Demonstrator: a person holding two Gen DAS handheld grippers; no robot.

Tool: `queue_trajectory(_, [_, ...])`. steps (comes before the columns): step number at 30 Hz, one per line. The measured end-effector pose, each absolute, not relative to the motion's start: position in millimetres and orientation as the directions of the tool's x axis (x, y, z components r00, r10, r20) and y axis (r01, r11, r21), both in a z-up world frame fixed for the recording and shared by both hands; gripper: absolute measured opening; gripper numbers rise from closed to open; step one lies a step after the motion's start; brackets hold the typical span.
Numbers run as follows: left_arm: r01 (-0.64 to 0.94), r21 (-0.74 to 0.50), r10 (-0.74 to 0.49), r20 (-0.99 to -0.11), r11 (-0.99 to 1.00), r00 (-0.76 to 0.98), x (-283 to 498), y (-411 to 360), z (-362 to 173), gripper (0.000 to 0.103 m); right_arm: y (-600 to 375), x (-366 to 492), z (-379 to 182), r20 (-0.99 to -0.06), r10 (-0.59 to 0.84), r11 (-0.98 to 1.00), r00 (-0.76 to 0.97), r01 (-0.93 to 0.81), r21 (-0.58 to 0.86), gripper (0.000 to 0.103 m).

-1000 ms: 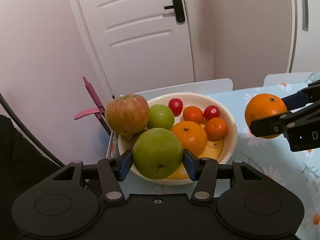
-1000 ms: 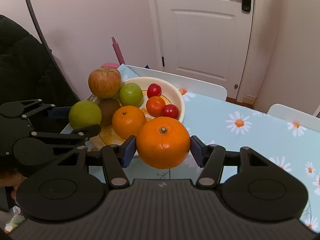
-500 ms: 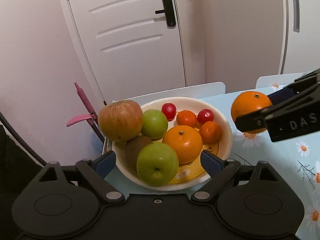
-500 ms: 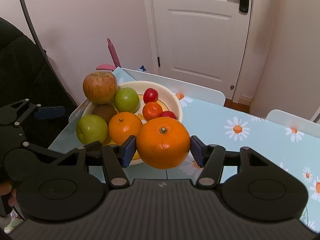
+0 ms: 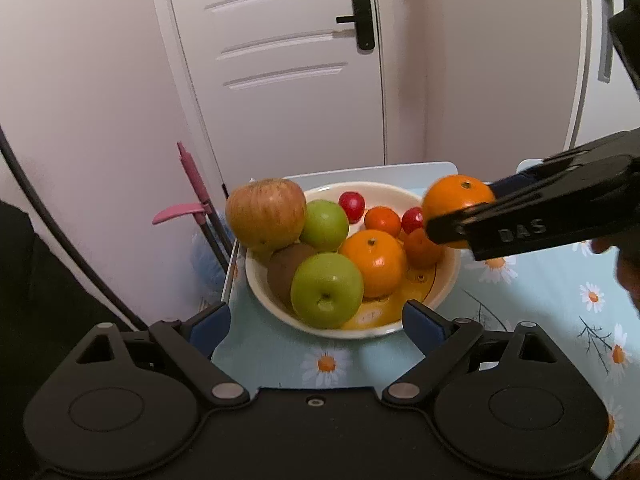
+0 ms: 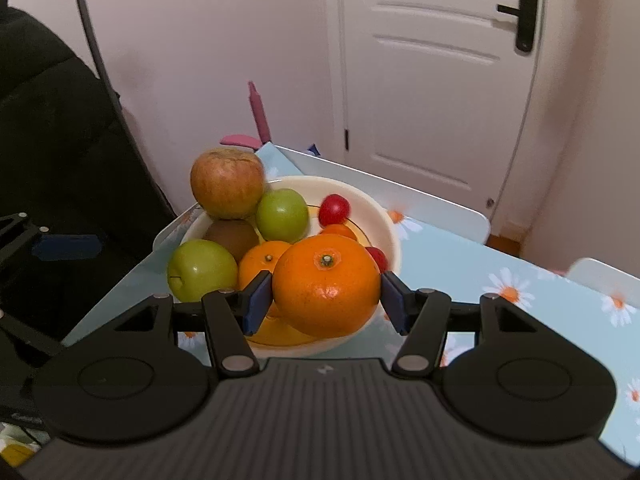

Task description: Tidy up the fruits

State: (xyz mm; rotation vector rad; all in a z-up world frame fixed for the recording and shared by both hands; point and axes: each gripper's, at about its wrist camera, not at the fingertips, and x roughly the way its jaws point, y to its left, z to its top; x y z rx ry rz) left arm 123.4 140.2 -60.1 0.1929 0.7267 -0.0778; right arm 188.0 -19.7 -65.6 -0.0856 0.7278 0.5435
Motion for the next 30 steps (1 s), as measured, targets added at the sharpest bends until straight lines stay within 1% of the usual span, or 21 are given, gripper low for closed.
queue_trajectory(5, [0.123, 0.145, 0.008, -0.678, 0.982, 0.735, 116.6, 143.8, -65.0, 0.095, -10.5, 190.3, -80.9, -0.644, 0.462, 0.847, 0.609, -0.518, 0.118, 0.073])
queue_trajectory(8, [0.123, 0.151, 0.014, -0.685, 0.981, 0.729, 114.6, 146.5, -68.1, 0.095, -8.8, 190.8, -86.8, -0.651, 0.471, 0.843, 0.595, -0.522, 0.132, 0.075])
queue_trajectory(10, [0.124, 0.152, 0.014, -0.685, 0.981, 0.728, 112.5, 146.7, -68.8, 0.095, -11.7, 187.4, -87.1, -0.632, 0.475, 0.846, 0.612, -0.515, 0.138, 0.088])
queue_trajectory(11, [0.124, 0.150, 0.013, -0.685, 0.981, 0.728, 112.0, 147.2, -69.0, 0.095, -12.9, 185.0, -85.9, -0.620, 0.478, 0.846, 0.622, -0.516, 0.135, 0.097])
queue_trajectory(12, [0.124, 0.148, 0.011, -0.686, 0.981, 0.728, 111.9, 147.2, -69.2, 0.095, -13.7, 183.1, -84.7, -0.611, 0.476, 0.848, 0.633, -0.514, 0.128, 0.101])
queue_trajectory(14, [0.124, 0.146, 0.010, -0.686, 0.981, 0.728, 111.5, 147.4, -70.0, 0.095, -16.1, 179.6, -82.5, -0.598, 0.464, 0.856, 0.653, -0.505, 0.113, 0.101])
queue_trajectory(21, [0.140, 0.146, -0.004, -0.680, 0.979, 0.733, 106.7, 143.9, -67.8, 0.095, -29.0, 165.7, -72.8, -0.601, 0.422, 0.882, 0.679, -0.461, 0.099, 0.101])
queue_trajectory(30, [0.175, 0.154, -0.037, -0.641, 0.973, 0.767, 96.7, 123.9, -40.6, 0.095, -67.2, 135.1, -35.8, -0.599, 0.363, 0.917, 0.714, -0.387, 0.095, 0.101])
